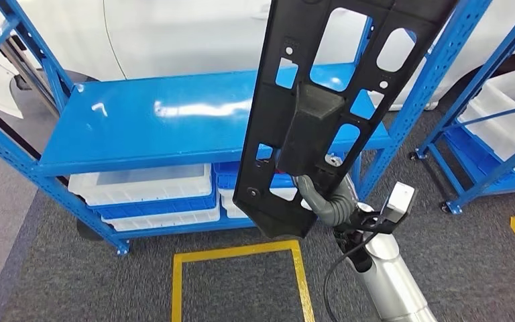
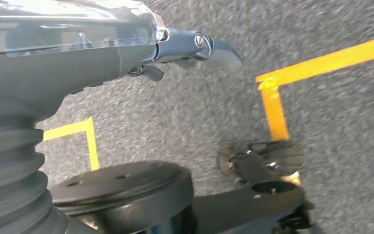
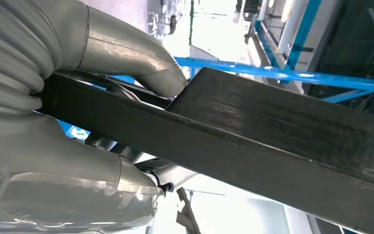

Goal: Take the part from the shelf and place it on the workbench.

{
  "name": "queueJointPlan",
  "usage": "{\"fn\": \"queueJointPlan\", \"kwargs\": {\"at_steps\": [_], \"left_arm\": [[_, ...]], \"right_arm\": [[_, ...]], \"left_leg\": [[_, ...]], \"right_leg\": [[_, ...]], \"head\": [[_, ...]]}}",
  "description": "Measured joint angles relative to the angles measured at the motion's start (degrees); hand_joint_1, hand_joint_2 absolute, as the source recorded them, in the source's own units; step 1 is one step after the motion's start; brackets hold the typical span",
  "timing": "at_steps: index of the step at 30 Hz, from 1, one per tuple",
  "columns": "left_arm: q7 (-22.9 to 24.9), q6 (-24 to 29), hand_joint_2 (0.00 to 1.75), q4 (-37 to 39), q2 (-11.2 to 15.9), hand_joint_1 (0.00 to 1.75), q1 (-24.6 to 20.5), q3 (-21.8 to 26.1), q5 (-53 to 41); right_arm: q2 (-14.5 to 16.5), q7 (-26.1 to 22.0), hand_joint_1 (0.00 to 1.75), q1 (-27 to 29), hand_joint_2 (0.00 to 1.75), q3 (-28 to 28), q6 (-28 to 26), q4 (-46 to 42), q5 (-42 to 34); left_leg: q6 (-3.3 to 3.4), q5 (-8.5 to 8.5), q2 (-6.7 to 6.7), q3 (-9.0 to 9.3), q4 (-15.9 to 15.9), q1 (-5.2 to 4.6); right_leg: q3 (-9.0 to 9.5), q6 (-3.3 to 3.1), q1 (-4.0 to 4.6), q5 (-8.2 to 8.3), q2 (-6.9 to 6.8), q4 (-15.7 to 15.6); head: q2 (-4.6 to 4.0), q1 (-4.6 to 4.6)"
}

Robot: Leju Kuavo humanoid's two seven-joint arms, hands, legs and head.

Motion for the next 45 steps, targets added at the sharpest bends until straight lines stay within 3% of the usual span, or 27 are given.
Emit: {"fn": "queueJointPlan", "kwargs": {"at_steps": [3, 4, 6, 8, 10, 12, 14, 15, 18, 19, 20, 21, 23, 25, 26, 27, 29, 30, 31, 33, 34, 35, 37, 39, 41, 43, 45], "left_arm": [[0.1, 0.0, 1.75, 0.0, 0.0, 0.0, 0.1, 0.0, 0.2], [0.1, 0.0, 1.75, 0.0, 0.0, 0.0, 0.1, 0.1, 0.2], [0.2, 0.0, 1.75, 0.0, 0.0, 0.0, 0.1, 0.0, 0.1], [0.3, -0.1, 1.75, 0.0, 0.1, 0.0, 0.1, 0.1, -0.1], [0.3, -0.1, 1.75, 0.0, 0.1, 0.0, -0.1, 0.0, -0.3], [0.3, -0.1, 1.75, 0.0, 0.1, 0.0, -0.2, 0.0, -0.5], [0.2, 0.0, 1.75, 0.0, 0.1, 0.0, -0.2, 0.0, -0.6], [0.2, 0.0, 1.75, 0.0, 0.2, 0.0, -0.2, 0.0, -0.7], [0.3, -0.2, 1.75, 0.0, 0.2, 0.0, -0.4, -0.1, -1.0], [0.3, -0.3, 1.75, 0.0, 0.2, 0.0, -0.4, -0.1, -1.1], [0.4, -0.3, 1.75, 0.0, 0.2, 0.0, -0.4, -0.1, -1.3], [0.4, -0.4, 1.75, 0.0, 0.2, 0.0, -0.4, -0.2, -1.4], [0.5, -0.4, 1.75, 0.0, 0.2, 0.0, -0.4, -0.2, -1.5], [0.6, -0.4, 1.75, 0.0, 0.2, 0.0, -0.4, -0.3, -1.6], [0.6, -0.4, 1.75, 0.0, 0.2, 0.0, -0.4, -0.3, -1.6], [0.6, -0.5, 1.75, 0.0, 0.2, 0.0, -0.4, -0.3, -1.6], [0.6, -0.4, 1.75, 0.0, 0.2, 0.0, -0.3, -0.3, -1.6], [0.7, -0.4, 1.75, 0.0, 0.2, 0.0, -0.2, -0.3, -1.6], [0.7, -0.4, 1.75, 0.0, 0.2, 0.0, -0.1, -0.3, -1.6], [0.6, -0.4, 1.75, 0.0, 0.2, 0.0, -0.1, -0.3, -1.6], [0.4, -0.4, 1.75, 0.0, 0.2, 0.0, -0.1, -0.3, -1.6], [0.3, -0.5, 1.75, 0.0, 0.2, 0.0, -0.1, -0.3, -1.6], [0.1, -0.5, 1.75, 0.0, 0.2, 0.0, 0.0, -0.4, -1.8], [0.5, -0.6, 1.75, 0.0, 0.2, 0.0, 0.1, -0.5, -1.9], [1.3, -0.6, 1.75, 0.0, 0.2, 0.0, 0.1, -0.6, -1.6], [2.3, -0.7, 1.75, 0.0, 0.2, 0.0, 0.1, -0.6, -1.5], [3.2, -1.0, 1.75, 0.0, 0.2, 0.0, 0.2, -0.6, -1.7]], "right_arm": [[0.0, 0.0, 1.75, -0.1, 1.75, 0.0, 0.3, 0.1, -0.1], [0.0, 0.0, 1.75, -0.1, 1.75, 0.0, 0.4, 0.2, -0.1], [0.0, 0.0, 1.75, -0.1, 1.75, 0.0, 0.4, 0.4, -0.1], [0.0, 0.0, 1.75, -0.1, 1.75, 0.0, 0.4, 0.6, -0.2], [0.0, 0.0, 1.75, -0.1, 1.75, 0.0, 0.4, 0.6, -0.2], [0.0, 0.0, 1.75, 0.0, 1.75, 0.0, 0.4, 0.6, -0.2], [0.0, -0.1, 1.75, 0.0, 1.75, 0.0, 0.4, 0.5, -0.2], [0.0, -0.1, 1.75, 0.1, 1.75, -0.1, 0.4, 0.5, -0.2], [-0.1, -0.2, 1.75, 0.4, 1.75, -0.3, 0.2, 0.4, -0.1], [-0.1, -0.2, 1.75, 0.6, 1.75, -0.3, 0.2, 0.3, 0.0], [-0.1, -0.2, 1.75, 0.9, 1.75, -0.4, 0.1, 0.1, 0.1], [-0.1, -0.2, 1.75, 1.2, 1.75, -0.5, 0.1, -0.1, 0.2], [-0.1, -0.1, 1.75, 1.6, 1.75, -0.8, -0.1, -0.6, 0.4], [-0.1, -0.1, 1.75, 1.6, 1.75, -0.9, -0.2, -1.3, 0.5], [-0.1, -0.1, 1.75, 1.7, 1.75, -1.0, -0.3, -1.6, 0.5], [-0.1, -0.2, 1.75, 1.8, 1.75, -1.0, -0.4, -1.9, 0.5], [-0.1, -0.2, 1.75, 2.0, 1.75, -1.1, -0.4, -2.2, 0.6], [-0.1, -0.1, 1.75, 2.1, 1.75, -1.1, -0.5, -2.3, 0.6], [-0.1, -0.1, 1.75, 2.3, 1.75, -1.1, -0.5, -2.4, 0.6], [-0.1, -0.1, 1.75, 2.6, 1.75, -1.2, -0.6, -2.8, 0.6], [-0.1, -0.1, 1.75, 2.8, 1.75, -1.3, -0.7, -2.9, 0.7], [-0.1, -0.1, 1.75, 3.1, 1.75, -1.4, -0.8, -3.1, 0.7], [-0.1, -0.1, 1.75, 4.1, 1.75, -1.7, -0.9, -3.5, 0.8], [-0.1, 0.0, 1.75, 5.1, 1.75, -2.2, -1.1, -4.4, 0.9], [-0.1, 0.1, 1.75, 5.8, 1.75, -2.5, -1.4, -5.5, 1.3], [-0.1, 0.2, 1.75, 6.2, 1.75, -2.7, -1.7, -6.3, 1.8], [-0.1, 0.5, 1.75, 6.5, 1.75, -2.9, -1.7, -6.7, 2.2]], "left_leg": [[-0.58, -8.58, -0.05, -2.74, 9.8, 0.15], [-0.64, -9.88, -0.05, -3.11, 13.2, 0.15], [-0.47, -8.55, -0.05, -1.45, 15.3, 0.14], [0.21, -6.02, -0.12, 4.23, 9.3, 0.03], [0.96, -6.69, -0.22, 10.63, 0.4, -0.3], [1.4, -7.69, -0.27, 12.78, -3.6, -0.71], [2.06, -6.4, -0.09, 12.03, -4.2, -0.57], [2.48, -5.54, 0.07, 11.45, -4.4, -0.45], [3.17, -3.05, 0.39, 8.81, -4.6, -0.48], [3.18, -2.3, 0.41, 7.78, -4.4, -0.54], [3.15, -1.58, 0.42, 6.68, -4.2, -0.59], [3.07, -0.96, 0.43, 5.56, -3.9, -0.6], [2.79, 0.07, 0.42, 3.52, -3.1, -0.6], [2.3, 0.85, 0.38, 2.11, -2.3, -0.76], [2.01, 1.26, 0.37, 1.76, -2.0, -0.8], [1.7, 1.75, 0.37, 1.56, -2.0, -0.81], [1.07, 2.35, 0.29, 1.1, -2.0, -0.76], [0.75, 1.3, 0.21, 0.61, -1.4, -0.72], [0.43, -0.91, 0.12, -0.11, 0.2, -0.65], [-0.1, -7.24, 0.08, -1.72, 6.8, -0.37], [-0.29, -9.42, 0.08, -2.27, 10.6, -0.29], [-0.4, -10.14, 0.08, -2.28, 13.6, -0.25], [-0.34, -7.82, 0.07, 0.29, 14.1, -0.24], [0.15, -5.9, -0.02, 6.6, 6.9, -0.29], [0.74, -7.22, -0.18, 12.3, -1.5, -0.54], [1.31, -7.73, -0.23, 13.59, -4.5, -0.84], [2.15, -6.28, 0.03, 12.58, -4.7, -0.7]], "right_leg": [[-2.74, -0.67, 0.18, 2.25, -0.19, 0.0], [-3.68, -0.69, 0.3, 2.97, -0.24, 0.0], [-5.46, -0.62, 0.48, 4.32, -0.32, 0.1], [-6.83, -0.39, 0.59, 5.61, -0.32, 0.1], [-7.47, 0.14, 0.66, 6.74, -0.33, 0.1], [-7.51, 0.86, 0.54, 7.86, -0.43, -0.3], [-7.76, 1.57, 0.47, 8.18, -0.39, -0.5], [-8.25, 1.79, 0.48, 6.86, -0.3, 0.4], [-10.82, 2.14, 0.47, -1.62, -0.15, 9.3], [-11.42, 2.27, 0.46, -3.27, -0.15, 13.0], [-11.43, 2.36, 0.45, -3.44, -0.16, 15.6], [-10.58, 2.4, 0.44, -2.37, -0.16, 16.4], [-5.87, 2.27, 0.4, 0.4, -0.18, 11.9], [0.04, 1.76, 0.62, -0.37, -0.17, 3.8], [1.72, 1.38, 0.79, -1.23, -0.14, 1.1], [2.25, 0.95, 1.0, -1.73, -0.1, -0.2], [1.35, 0.05, 0.89, -0.69, -0.14, -0.5], [0.66, -0.41, 0.77, 0.07, -0.21, -0.6], [-0.19, -0.79, 0.59, 0.89, -0.29, -0.7], [-2.19, -1.18, 0.59, 2.51, -0.34, -0.7], [-3.18, -1.18, 0.62, 3.28, -0.35, -0.6], [-4.16, -1.13, 0.64, 4.04, -0.37, -0.6], [-6.07, -0.91, 0.65, 5.47, -0.42, -0.4], [-7.58, -0.56, 0.68, 6.77, -0.42, -0.2], [-8.19, -0.02, 0.73, 7.97, -0.43, -0.3], [-8.24, 0.74, 0.65, 9.37, -0.44, -0.8], [-8.66, 1.39, 0.52, 9.1, -0.32, -0.8]], "head": [[0.0, -0.01], [0.0, -0.01], [0.0, -0.01], [0.0, -0.01], [0.0, -0.01], [0.0, -0.01], [0.0, 0.0], [0.0, 0.0], [0.0, 0.0], [0.0, 0.01], [0.0, 0.0], [0.0, 0.0], [0.0, -0.01], [0.0, -0.03], [0.0, -0.05], [0.0, -0.08], [0.0, -0.1], [0.0, -0.1], [0.0, -0.11], [0.0, -0.12], [0.0, -0.12], [0.0, -0.12], [0.0, -0.12], [0.0, -0.12], [0.0, -0.11], [0.0, -0.11], [0.0, -0.12]]}}
